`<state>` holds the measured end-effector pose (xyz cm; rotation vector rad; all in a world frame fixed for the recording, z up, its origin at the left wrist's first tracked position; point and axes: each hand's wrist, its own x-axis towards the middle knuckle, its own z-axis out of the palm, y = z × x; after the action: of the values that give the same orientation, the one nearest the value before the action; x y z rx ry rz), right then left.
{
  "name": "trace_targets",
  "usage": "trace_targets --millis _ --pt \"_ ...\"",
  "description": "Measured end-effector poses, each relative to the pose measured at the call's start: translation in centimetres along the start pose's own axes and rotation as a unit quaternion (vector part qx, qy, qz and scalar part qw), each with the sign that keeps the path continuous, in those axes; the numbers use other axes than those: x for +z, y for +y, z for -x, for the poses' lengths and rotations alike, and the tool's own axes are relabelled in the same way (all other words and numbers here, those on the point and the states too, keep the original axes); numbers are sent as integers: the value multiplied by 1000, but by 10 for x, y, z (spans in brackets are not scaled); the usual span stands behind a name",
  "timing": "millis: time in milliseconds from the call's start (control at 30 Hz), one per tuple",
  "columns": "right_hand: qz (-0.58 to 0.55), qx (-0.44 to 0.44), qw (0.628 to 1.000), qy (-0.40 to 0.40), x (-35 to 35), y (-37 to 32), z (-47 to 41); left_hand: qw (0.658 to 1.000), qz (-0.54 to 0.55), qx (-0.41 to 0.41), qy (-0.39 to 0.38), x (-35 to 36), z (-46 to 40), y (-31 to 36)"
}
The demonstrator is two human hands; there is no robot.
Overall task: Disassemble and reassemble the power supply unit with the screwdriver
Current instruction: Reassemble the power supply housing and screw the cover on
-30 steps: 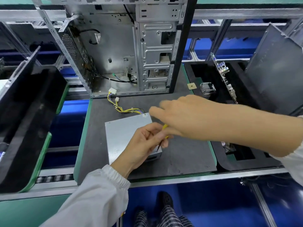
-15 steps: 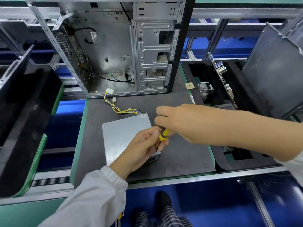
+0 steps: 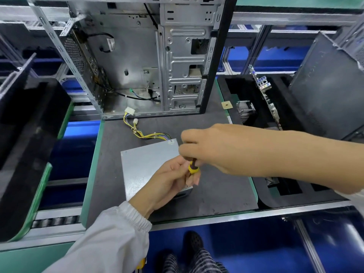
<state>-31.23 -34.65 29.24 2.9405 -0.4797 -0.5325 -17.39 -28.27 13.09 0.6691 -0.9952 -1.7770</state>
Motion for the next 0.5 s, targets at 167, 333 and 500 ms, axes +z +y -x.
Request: trace_targets --millis 167,333,500 --pt "78 100 992 24 -2 -9 -7 999 -13 37 31 2 -4 4" --pt "-29 65 997 15 4 -3 1 997 -63 23 35 1 -3 3" --pt "30 13 999 21 3 -1 11 983 -179 -30 8 -4 -3 36"
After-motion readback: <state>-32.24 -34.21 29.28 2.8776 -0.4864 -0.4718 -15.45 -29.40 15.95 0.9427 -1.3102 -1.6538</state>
